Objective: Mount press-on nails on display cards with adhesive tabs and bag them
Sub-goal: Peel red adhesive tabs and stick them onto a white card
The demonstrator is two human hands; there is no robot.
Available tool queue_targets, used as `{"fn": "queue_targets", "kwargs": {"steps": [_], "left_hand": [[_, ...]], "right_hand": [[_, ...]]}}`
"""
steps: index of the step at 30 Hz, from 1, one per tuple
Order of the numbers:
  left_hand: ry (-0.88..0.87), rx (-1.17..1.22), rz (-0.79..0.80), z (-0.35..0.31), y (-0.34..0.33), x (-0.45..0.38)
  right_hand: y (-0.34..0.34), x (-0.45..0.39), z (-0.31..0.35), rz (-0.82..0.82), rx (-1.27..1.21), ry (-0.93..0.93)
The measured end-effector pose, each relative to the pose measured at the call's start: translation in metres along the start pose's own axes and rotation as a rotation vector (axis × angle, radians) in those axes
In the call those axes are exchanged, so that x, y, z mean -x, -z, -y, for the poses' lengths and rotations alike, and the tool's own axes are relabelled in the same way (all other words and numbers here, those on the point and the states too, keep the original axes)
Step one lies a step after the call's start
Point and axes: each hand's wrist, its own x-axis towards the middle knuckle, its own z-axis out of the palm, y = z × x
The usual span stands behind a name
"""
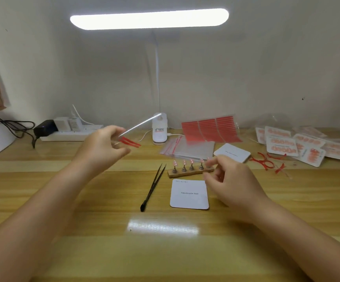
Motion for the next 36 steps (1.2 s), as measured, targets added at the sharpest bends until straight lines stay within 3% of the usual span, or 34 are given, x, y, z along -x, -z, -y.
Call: {"fn": "queue_targets", "kwargs": {"steps": [4,7,12,18,25,36], "left_hand": [[-0.170,0.170,0.137,-0.051,0.010,0.021],[-0.206,0.231,0.182,-0.080,0.014,0.039],[-0.295,0.298,0.193,-0.106,0.019,0.063],[-0.341,0.288,0.194,-0.114,0.014,0.073],[-0.359,0.261,0.207,-0.111,0.007,0.071],[-0.330,0.243,0.214,-0.108,0.003,0.068]], "right_hand": [[0.030,0.001,0.025,-0.244,-0.220,0.228],[0.049,0.005,0.043,-0.338,-0.224,0.360],[0.057,0.010,0.057,-0.304,-0.025,0.434],[0.051,0.013,0.060,-0.239,-0.032,0.499],[0.048,0.012,0.057,-0.188,-0.028,0.429],[0.045,0.010,0.055,-0.253,-0.037,0.432]]}}
